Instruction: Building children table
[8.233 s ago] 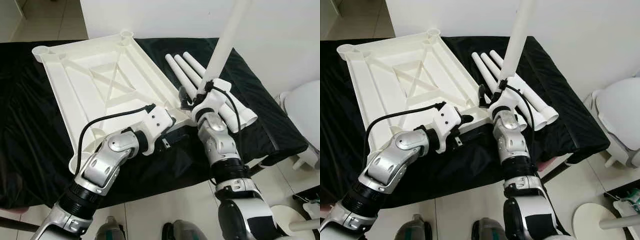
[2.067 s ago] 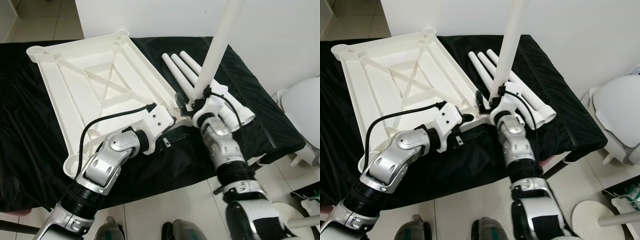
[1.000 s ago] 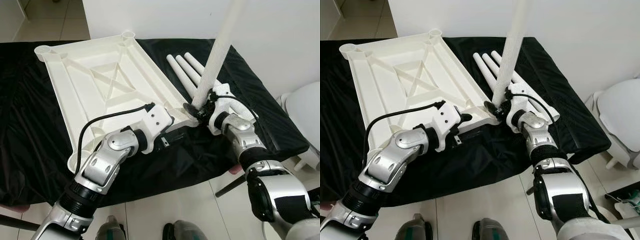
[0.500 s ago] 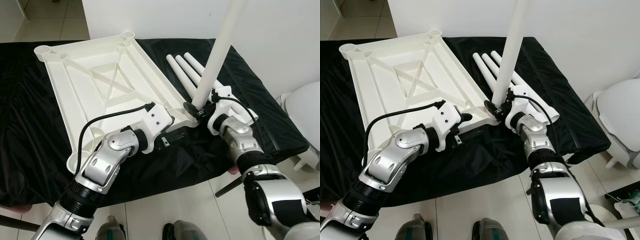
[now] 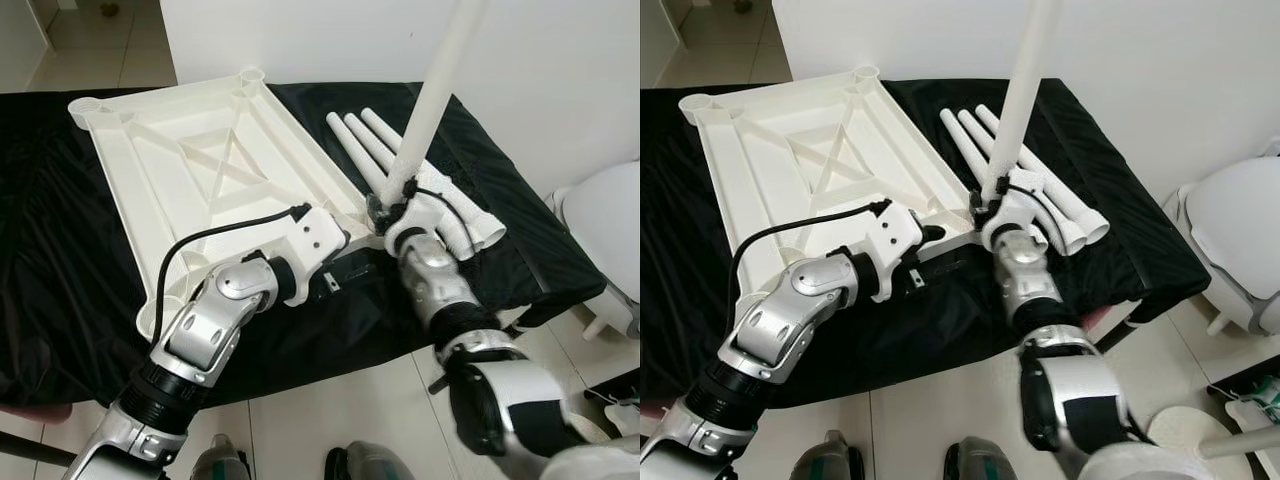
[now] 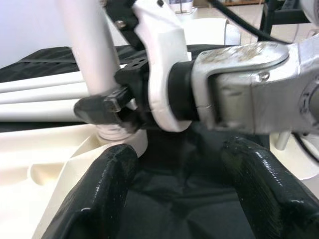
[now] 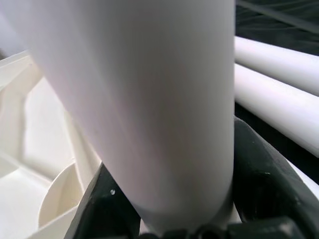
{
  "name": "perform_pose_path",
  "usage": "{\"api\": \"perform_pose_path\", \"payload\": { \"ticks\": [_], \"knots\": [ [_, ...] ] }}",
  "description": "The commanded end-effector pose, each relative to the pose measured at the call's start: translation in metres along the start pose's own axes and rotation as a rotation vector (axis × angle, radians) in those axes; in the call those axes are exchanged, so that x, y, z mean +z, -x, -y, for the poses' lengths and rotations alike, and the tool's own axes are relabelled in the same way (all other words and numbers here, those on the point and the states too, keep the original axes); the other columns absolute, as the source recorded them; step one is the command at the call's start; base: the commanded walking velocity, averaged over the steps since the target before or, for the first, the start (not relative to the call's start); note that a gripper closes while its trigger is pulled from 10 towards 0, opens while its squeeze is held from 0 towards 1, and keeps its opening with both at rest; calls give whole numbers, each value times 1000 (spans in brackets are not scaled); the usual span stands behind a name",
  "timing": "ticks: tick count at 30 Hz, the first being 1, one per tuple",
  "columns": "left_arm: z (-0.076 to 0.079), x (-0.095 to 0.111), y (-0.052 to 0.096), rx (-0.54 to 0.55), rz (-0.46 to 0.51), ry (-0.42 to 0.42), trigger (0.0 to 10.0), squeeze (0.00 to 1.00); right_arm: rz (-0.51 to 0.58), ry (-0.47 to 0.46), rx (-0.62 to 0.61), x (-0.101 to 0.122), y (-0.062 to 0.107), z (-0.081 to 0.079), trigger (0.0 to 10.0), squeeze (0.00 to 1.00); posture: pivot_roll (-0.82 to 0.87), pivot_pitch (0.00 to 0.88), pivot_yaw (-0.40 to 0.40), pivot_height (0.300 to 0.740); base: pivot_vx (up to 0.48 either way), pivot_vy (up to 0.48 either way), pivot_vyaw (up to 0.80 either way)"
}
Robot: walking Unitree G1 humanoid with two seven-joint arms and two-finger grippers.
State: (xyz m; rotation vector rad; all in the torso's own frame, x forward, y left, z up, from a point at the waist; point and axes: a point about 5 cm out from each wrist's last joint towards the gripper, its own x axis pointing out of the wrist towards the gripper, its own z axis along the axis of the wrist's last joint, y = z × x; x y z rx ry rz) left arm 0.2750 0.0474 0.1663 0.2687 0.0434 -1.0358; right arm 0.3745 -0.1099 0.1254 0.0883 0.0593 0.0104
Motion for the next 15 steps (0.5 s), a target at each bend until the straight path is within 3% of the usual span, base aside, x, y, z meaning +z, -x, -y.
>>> {"api": "perform_pose_path", "payload": {
  "ticks": [1, 4, 9, 10, 11, 12, 15],
  "knots": [
    [2, -1, 0, -12, -9, -4, 10000, 0, -41, -63, -61, -6, 2, -4, 10000, 0, -35, 0, -38, 740, 0, 0, 0],
    [3, -1, 1, -9, -10, -1, 10000, 0, -34, -57, -39, -5, 2, -13, 10000, 0, -35, 0, -39, 740, 0, 0, 0],
    [3, -2, 1, -9, -12, 0, 10000, 0, -41, -34, -38, -5, 2, -9, 10000, 0, -34, 0, -42, 740, 0, 0, 0],
    [3, -2, 1, -9, -13, -1, 10000, 0, -43, -33, -48, -5, 2, -7, 10000, 596, -34, 0, -42, 740, 0, 0, 0],
    [3, -2, 1, -9, -13, -1, 10000, 0, -43, -33, -48, -5, 2, -7, 10000, 596, -34, 0, -42, 740, 0, 0, 0],
    [3, -2, 1, -8, -13, -1, 10000, 0, -36, -41, -31, -5, 3, -8, 10000, 1000, -36, 0, -41, 740, 0, 0, 0],
    [3, -1, 1, -9, -12, -1, 10000, 0, -22, -41, 2, -3, 3, -12, 10000, 1000, -42, 0, -39, 740, 0, 0, 0]
  ]
}}
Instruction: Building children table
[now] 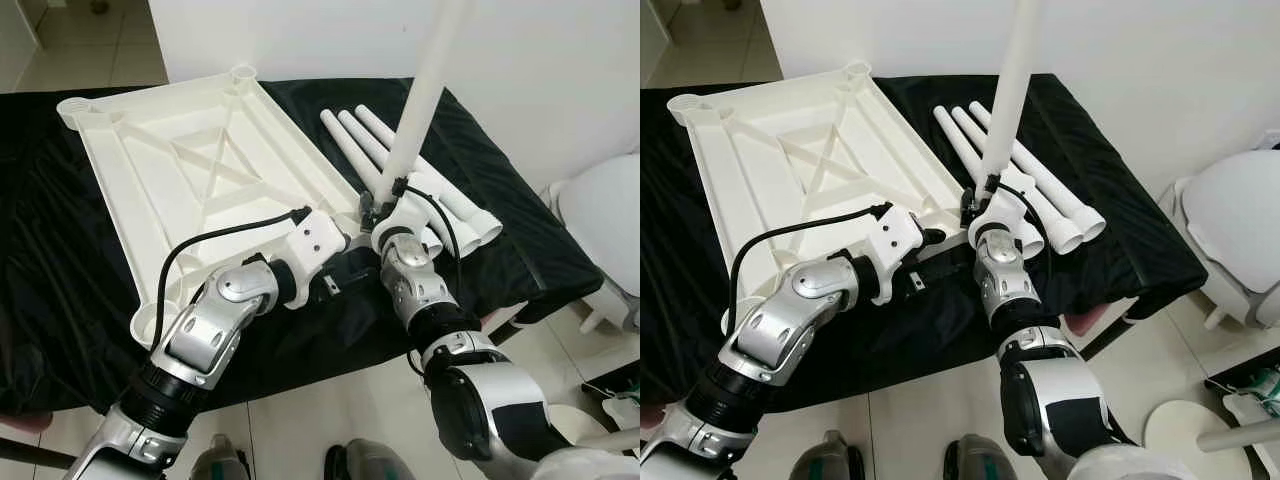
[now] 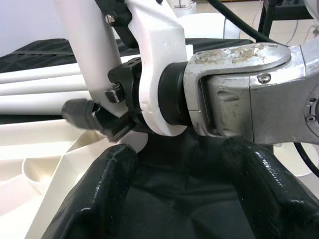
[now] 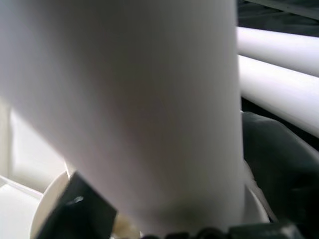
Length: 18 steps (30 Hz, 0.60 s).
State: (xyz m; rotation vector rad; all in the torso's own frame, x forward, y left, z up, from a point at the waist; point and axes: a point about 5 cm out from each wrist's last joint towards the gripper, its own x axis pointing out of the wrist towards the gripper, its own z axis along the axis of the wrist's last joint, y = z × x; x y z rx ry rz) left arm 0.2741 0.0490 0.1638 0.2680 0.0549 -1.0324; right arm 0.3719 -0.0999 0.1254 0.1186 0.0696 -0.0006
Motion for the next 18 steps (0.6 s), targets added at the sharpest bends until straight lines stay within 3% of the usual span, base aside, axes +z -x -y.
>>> {"api": "perform_pose_path", "payload": {
  "ticks": [1, 4, 9, 10, 11, 12, 15, 18],
  "knots": [
    [2, 1, -1, -11, -2, -7, 10000, 0, -13, -10, 12, -2, 1, -2, 10000, 1000, -42, 0, -39, 740, 0, 0, 0],
    [3, 1, -1, -12, -2, -7, 10000, 0, 1, -8, 37, -1, 2, -3, 10000, 1000, -43, 0, -42, 740, 0, 0, 0],
    [2, 1, -1, -9, -3, -6, 10000, 0, 21, 32, 134, 1, 4, 10, 10000, 1000, -40, 0, -45, 740, 0, 0, 0],
    [2, 1, -1, -8, -3, -6, 10000, 0, 25, 51, 168, 2, 5, 15, 10000, 925, -42, 0, -45, 740, 0, 0, 0],
    [2, 1, -1, -8, -3, -6, 10000, 0, 25, 51, 168, 2, 5, 15, 10000, 925, -42, 0, -45, 740, 0, 0, 0],
    [2, 1, -1, -7, -4, -7, 10000, 0, 34, 120, 293, 6, 6, 29, 10000, 0, -46, 0, -45, 740, 0, 0, 0],
    [2, 1, -1, -8, -5, -8, 10000, 0, 37, 157, 361, 8, 8, 33, 10000, 0, -46, 0, -45, 740, 0, 0, 0],
    [2, 1, -2, -12, -3, -12, 10000, 0, 33, 250, 516, 10, 13, 48, 10000, 0, -51, 0, -38, 740, 0, 0, 0]
  ]
}}
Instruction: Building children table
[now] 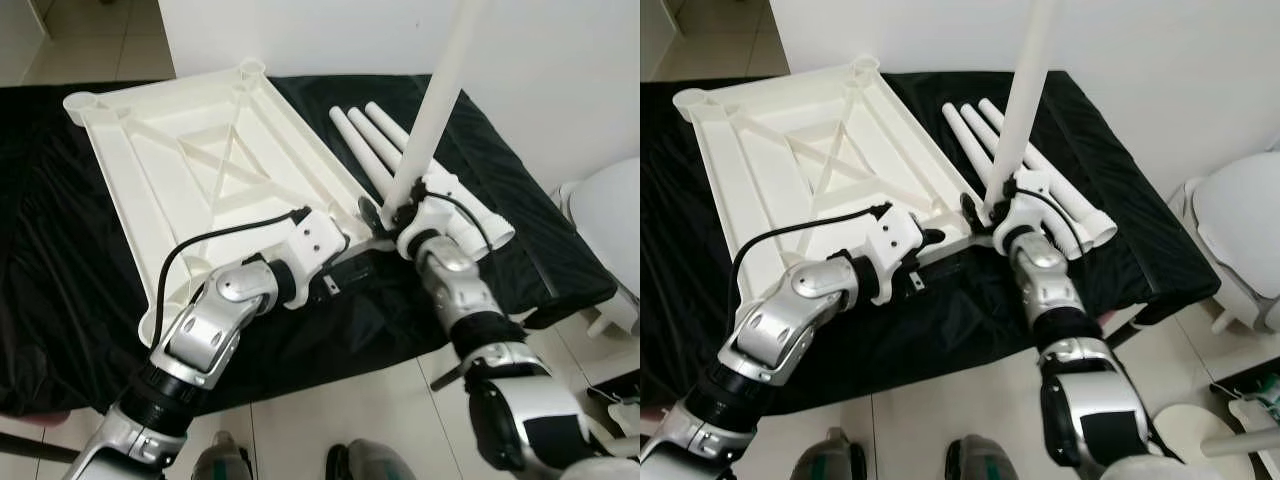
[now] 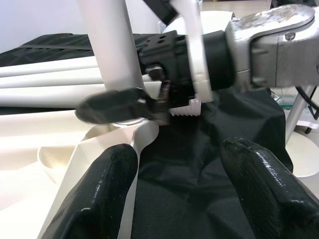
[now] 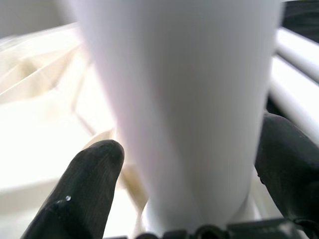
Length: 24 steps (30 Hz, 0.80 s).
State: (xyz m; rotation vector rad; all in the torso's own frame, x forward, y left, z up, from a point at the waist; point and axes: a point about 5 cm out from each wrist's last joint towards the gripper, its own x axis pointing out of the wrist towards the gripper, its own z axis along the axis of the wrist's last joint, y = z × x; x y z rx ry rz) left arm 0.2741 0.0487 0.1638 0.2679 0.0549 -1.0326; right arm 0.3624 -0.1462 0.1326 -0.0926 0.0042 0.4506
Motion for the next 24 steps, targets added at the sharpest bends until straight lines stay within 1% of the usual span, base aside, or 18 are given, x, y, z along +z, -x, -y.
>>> {"api": "perform_pose_path", "payload": {
  "ticks": [1, 2, 3, 5, 8, 15, 20, 21, 22, 23, 24],
  "knots": [
    [2, 1, -2, -12, -4, -12, 10000, 0, -2, 23, 70, -2, 4, 1, 10000, 0, -51, 0, -38, 740, 0, 0, 0],
    [2, 1, -2, -14, -3, -13, 10000, 0, -10, 40, 86, -1, 6, 8, 10000, 0, -54, 0, -37, 740, 0, 0, 0],
    [2, 1, -2, -14, -3, -13, 10000, 0, -10, 40, 86, -1, 6, 8, 10000, 0, -54, 0, -37, 740, 0, 0, 0],
    [1, 2, -2, -14, -2, -15, 10000, 0, -22, 80, 83, 1, 8, 19, 10000, 0, -53, 0, -37, 740, 0, 0, 0],
    [0, 2, -2, -12, 0, -16, 10000, 0, -31, 84, 86, 4, 8, 27, 10000, 0, -47, 0, -37, 740, 0, 0, 0],
    [0, 3, -2, -14, 1, -18, 10000, 0, -41, 88, 104, 5, 7, 29, 10000, 0, -45, 0, -37, 740, 0, 0, 0],
    [0, 2, -1, -14, -1, -21, 10000, 0, -52, 75, 116, 2, 6, 27, 10000, 0, -39, 0, -37, 740, 0, 0, 0],
    [1, 2, -1, -14, -1, -22, 10000, 0, -57, 73, 123, 0, 6, 26, 4353, 0, -38, 0, -38, 740, 0, 0, 0],
    [1, 2, -1, -14, -1, -22, 10000, 0, -57, 73, 123, 0, 6, 26, 4353, 0, -38, 0, -38, 740, 0, 0, 0],
    [1, 3, -2, -15, -1, -23, 10000, 0, -73, 69, 132, -5, 6, 24, 0, 0, -36, 0, -40, 740, 0, 0, 0],
    [1, 3, -2, -15, -1, -23, 10000, 0, -73, 69, 132, -5, 6, 24, 0, 0, -36, 0, -40, 740, 0, 0, 0]
  ]
}}
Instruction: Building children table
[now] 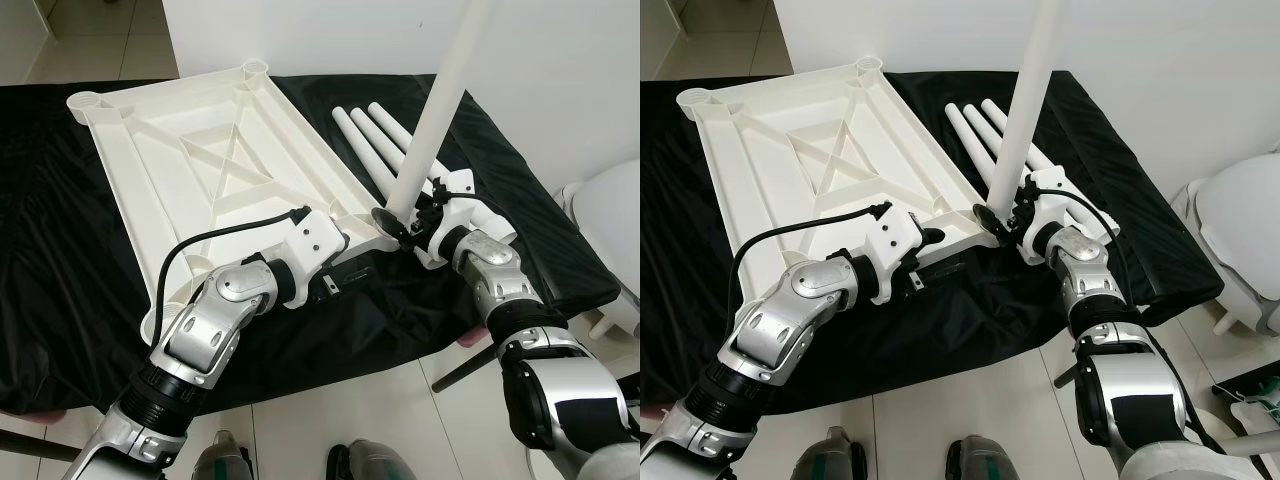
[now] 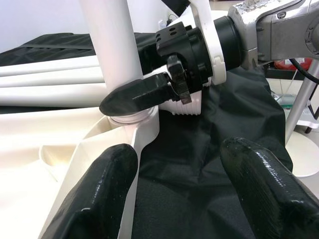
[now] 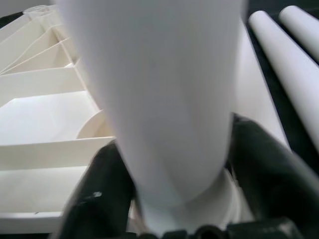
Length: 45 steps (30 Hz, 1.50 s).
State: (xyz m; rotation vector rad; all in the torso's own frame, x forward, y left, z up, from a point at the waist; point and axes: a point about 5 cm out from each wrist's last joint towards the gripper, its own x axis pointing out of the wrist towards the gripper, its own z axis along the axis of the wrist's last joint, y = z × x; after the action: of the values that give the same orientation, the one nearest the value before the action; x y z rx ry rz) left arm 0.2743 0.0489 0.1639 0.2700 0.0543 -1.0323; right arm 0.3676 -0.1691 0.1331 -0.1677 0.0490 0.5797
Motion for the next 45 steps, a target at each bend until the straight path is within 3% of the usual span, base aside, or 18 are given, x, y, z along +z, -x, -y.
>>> {"api": "perform_pose_path", "payload": {
  "ticks": [1, 11, 12, 19, 20, 26, 29, 30, 32, 33, 34, 37, 38, 45],
  "knots": [
    [1, 3, -2, -15, 0, -21, 10000, 0, -24, 4, 4, -5, 1, 1, 0, 0, -36, 0, -40, 740, 0, 0, 0],
    [3, 2, -1, -19, -1, -20, 10000, 0, -5, -29, 35, -9, 3, -6, 0, 0, -38, 0, -42, 740, 0, 0, 0],
    [3, 2, -1, -19, -1, -19, 10000, 0, 6, -40, 43, -10, 2, -10, 10000, 0, -37, 0, -44, 740, 0, 0, 0],
    [4, 1, 0, -18, -2, -15, 10000, 0, 23, -82, 52, -11, -2, -27, 10000, 0, -38, 0, -44, 740, 0, 0, 0],
    [4, 1, 0, -17, -3, -12, 10000, 0, 36, -126, 29, -10, -8, -38, 10000, 0, -40, 0, -42, 740, 0, 0, 0],
    [4, 1, 0, -17, -4, -10, 10000, 0, 46, -175, -37, -4, -18, -51, 10000, 0, -43, 0, -38, 740, 0, 0, 0],
    [3, 2, 0, -18, -3, -11, 10000, 0, 25, -269, -258, 2, -33, -57, 10000, 0, -43, 0, -34, 740, 0, 0, 0],
    [3, 2, 0, -18, -3, -11, 10000, 0, 25, -269, -258, 2, -33, -57, 10000, 0, -43, 0, -34, 740, 0, 0, 0],
    [3, 2, -1, -19, -2, -11, 10000, 0, -3, -278, -421, 2, -35, -54, 10000, 0, -45, 0, -34, 740, 0, 0, 0],
    [3, 2, -1, -19, -2, -11, 10000, 0, -3, -278, -421, 2, -35, -54, 10000, 0, -45, 0, -34, 740, 0, 0, 0],
    [3, 2, -1, -20, -2, -11, 10000, 0, -9, -284, -533, 1, -32, -50, 10000, 0, -43, 0, -35, 740, 0, 0, 0],
    [3, 2, -1, -20, -2, -11, 10000, 0, -9, -284, -533, 1, -32, -50, 10000, 0, -43, 0, -35, 740, 0, 0, 0],
    [3, 2, -1, -20, -2, -10, 10000, 0, -22, -311, -618, 0, -30, -49, 10000, 0, -42, 0, -33, 740, 0, 0, 0],
    [2, 2, -1, -11, -3, -10, 10000, 0, -16, -319, -588, 6, -33, -64, 10000, 0, -37, 0, -41, 740, 0, 0, 0]
  ]
}}
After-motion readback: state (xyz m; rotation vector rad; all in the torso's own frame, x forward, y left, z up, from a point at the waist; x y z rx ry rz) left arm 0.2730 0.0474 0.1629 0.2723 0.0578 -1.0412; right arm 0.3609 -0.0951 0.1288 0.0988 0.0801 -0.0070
